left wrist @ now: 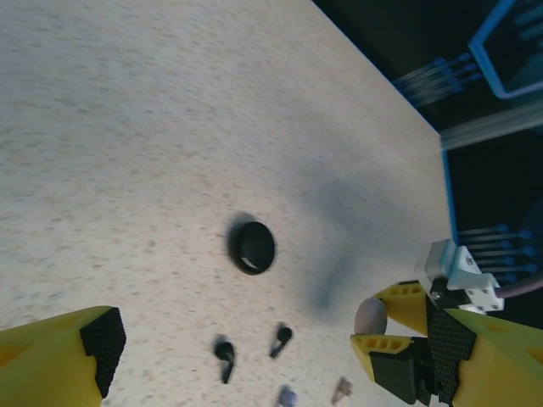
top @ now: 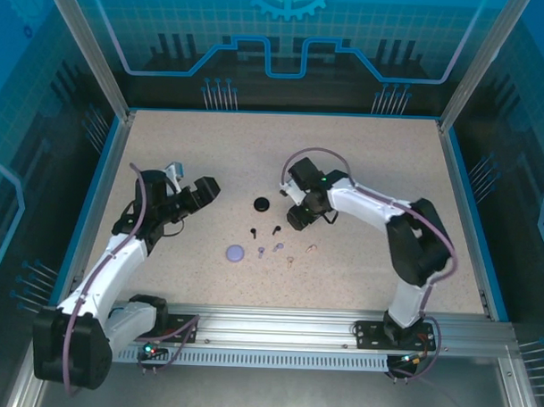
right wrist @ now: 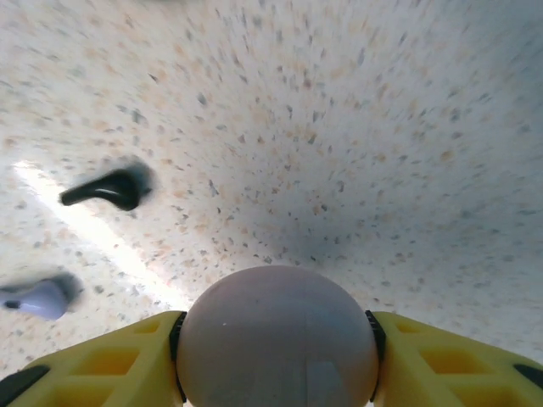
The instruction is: Insert the wireless bluetooth earbuds into the charging case
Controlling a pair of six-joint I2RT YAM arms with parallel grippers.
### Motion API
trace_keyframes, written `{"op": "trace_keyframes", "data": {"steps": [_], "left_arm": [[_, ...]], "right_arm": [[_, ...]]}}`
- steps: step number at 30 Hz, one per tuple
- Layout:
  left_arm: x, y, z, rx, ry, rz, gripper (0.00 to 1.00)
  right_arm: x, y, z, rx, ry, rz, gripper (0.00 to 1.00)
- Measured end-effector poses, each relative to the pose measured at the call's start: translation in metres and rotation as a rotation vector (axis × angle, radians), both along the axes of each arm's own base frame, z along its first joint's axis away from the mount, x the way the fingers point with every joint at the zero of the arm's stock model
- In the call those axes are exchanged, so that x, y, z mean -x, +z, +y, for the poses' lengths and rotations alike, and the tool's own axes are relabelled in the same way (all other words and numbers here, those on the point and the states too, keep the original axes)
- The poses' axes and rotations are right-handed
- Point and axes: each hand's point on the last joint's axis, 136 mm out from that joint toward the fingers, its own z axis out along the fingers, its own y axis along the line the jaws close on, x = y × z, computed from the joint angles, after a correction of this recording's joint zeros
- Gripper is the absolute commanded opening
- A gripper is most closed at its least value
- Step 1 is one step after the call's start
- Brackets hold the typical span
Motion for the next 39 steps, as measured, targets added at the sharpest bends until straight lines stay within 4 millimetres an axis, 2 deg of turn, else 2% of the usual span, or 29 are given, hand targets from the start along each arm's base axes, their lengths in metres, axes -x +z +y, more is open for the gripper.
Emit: {"op": "trace_keyframes", "data": {"steps": [9,14,17,21,24,30,33,39], "left_arm": [[-0.011,0.037,-0.069,0.128,-0.309,-0.055,0.9],[-0.005,0.05,-0.113,0.175,-0.486,-0.068,0.89],[-0.002,0.055,-0.133,0.199,-0.565,-0.079,0.88],[0.0,0.057,-0.15,0.218,-0.628,-0.078,0.85],[0.003,0.057,-0.159,0.227,-0.662,-0.078,0.78],[0.011,0.065,-0.178,0.252,-0.741,-0.093,0.73],[0.014,0.066,-0.185,0.26,-0.769,-0.093,0.72],[0.018,0.063,-0.193,0.269,-0.803,-0.076,0.6]], "right_arm": [[0.005,0.093,0.009,-0.216,0.108,-0.349,0.5],[0.014,0.132,0.023,-0.261,0.206,-0.498,0.49],[0.019,0.148,0.028,-0.268,0.249,-0.565,0.49],[0.022,0.158,0.03,-0.261,0.279,-0.615,0.48],[0.024,0.158,0.033,-0.243,0.298,-0.63,0.48],[0.026,0.159,0.035,-0.234,0.31,-0.638,0.48],[0.026,0.159,0.036,-0.233,0.311,-0.638,0.48],[0.028,0.159,0.038,-0.234,0.318,-0.639,0.49]]}}
